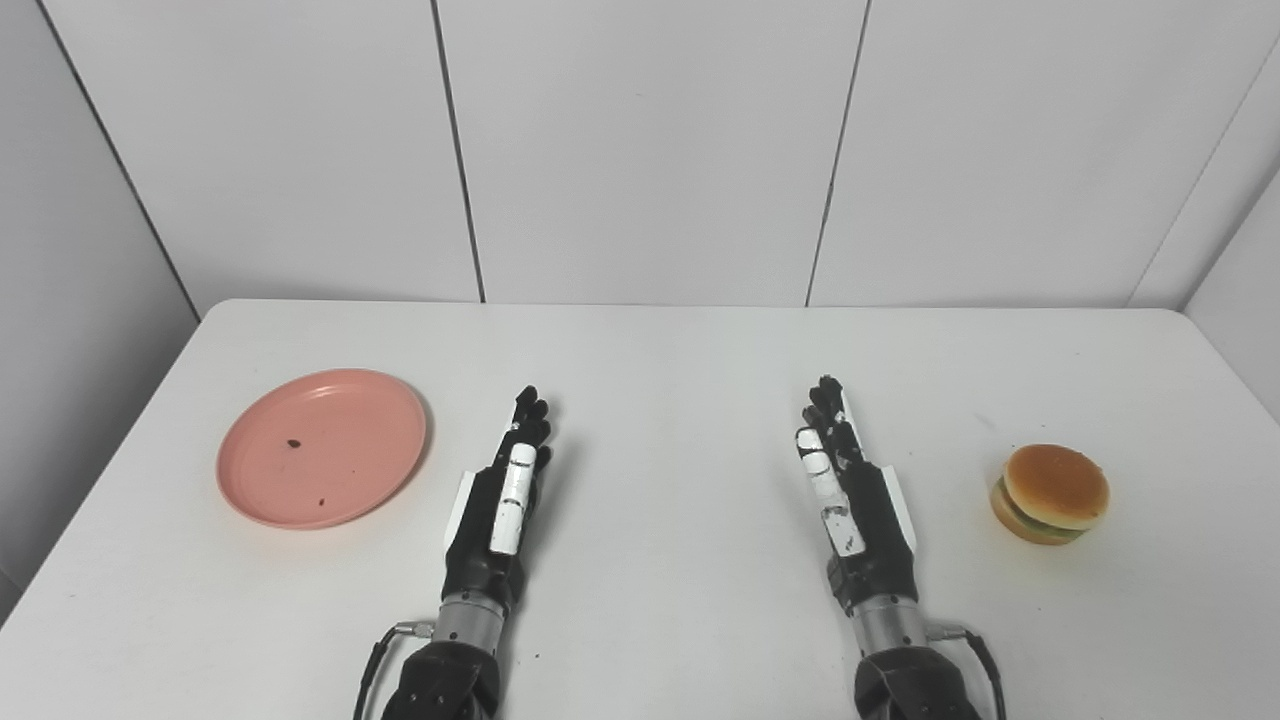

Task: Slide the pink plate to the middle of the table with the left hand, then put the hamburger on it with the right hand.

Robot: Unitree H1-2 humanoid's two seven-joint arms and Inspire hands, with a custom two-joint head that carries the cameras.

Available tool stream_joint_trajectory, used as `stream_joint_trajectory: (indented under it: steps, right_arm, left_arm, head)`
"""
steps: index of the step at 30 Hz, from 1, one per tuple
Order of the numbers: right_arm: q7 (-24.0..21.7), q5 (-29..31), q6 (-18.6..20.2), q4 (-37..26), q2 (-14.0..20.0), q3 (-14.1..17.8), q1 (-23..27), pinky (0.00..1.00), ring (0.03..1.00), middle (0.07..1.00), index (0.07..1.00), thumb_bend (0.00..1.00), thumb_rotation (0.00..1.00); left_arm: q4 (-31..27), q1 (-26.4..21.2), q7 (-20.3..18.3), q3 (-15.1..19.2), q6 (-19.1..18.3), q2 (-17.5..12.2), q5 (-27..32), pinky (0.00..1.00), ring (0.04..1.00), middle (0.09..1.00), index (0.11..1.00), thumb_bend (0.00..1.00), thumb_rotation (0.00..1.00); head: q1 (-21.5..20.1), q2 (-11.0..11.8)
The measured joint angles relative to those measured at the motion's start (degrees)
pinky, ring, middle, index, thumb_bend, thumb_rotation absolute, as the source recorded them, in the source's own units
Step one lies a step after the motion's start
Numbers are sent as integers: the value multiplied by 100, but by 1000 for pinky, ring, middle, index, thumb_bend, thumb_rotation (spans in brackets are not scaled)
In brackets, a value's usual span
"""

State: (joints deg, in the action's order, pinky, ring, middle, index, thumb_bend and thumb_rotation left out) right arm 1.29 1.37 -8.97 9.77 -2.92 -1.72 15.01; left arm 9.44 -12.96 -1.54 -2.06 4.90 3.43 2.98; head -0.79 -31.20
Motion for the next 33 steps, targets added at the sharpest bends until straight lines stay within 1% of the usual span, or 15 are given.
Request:
stream_joint_trajectory:
  steps: [5,10,14,22,24,26,27,29,30,33]
  right_arm:
    - [-2,-10,0,3,7,-6,2,1000,993,1000,1000,578,845]
    - [0,-15,-1,0,8,-6,3,1000,988,1000,1000,568,817]
    - [15,-56,-2,4,8,-8,5,1000,990,1000,1000,571,834]
    - [13,-45,-2,-9,6,-2,10,1000,990,1000,1000,560,813]
    - [13,-45,-2,-9,6,-1,10,1000,990,1000,1000,558,813]
    - [9,-37,-2,-10,10,-1,9,1000,999,1000,1000,536,843]
    - [-1,-22,-2,-13,14,-1,8,1000,999,1000,1000,534,847]
    - [-50,29,-2,-23,40,-4,3,1000,1000,1000,1000,520,867]
    - [-67,53,-1,-31,61,-3,-2,1000,1000,1000,1000,526,868]
    - [-144,157,27,-50,159,21,-7,1000,1000,1000,1000,523,862]
  left_arm:
    - [0,0,-13,-1,0,0,0,1000,1000,1000,1000,574,1000]
    - [0,1,-17,-1,-9,0,0,1000,1000,1000,1000,571,1000]
    - [0,1,-20,0,-8,0,0,1000,1000,1000,1000,564,1000]
    - [1,1,-33,-5,-8,-5,-3,1000,1000,1000,1000,579,1000]
    - [1,1,-33,-5,-8,-4,-3,1000,1000,1000,1000,577,1000]
    - [1,1,-33,-5,-9,-2,-3,1000,1000,1000,1000,589,1000]
    - [1,1,-28,-9,-14,0,-12,1000,1000,1000,1000,590,1000]
    - [1,1,4,-32,-22,3,-87,1000,1000,1000,1000,592,1000]
    - [3,1,37,-51,-19,5,-128,1000,1000,1000,1000,593,1000]
    - [11,1,141,-84,-17,44,-329,1000,1000,1000,1000,599,1000]
  head:
    - [0,0]
    - [-35,-17]
    - [-35,-9]
    - [-35,-17]
    - [122,17]
    - [315,53]
    - [316,53]
    - [596,105]
    - [598,106]
    - [869,158]
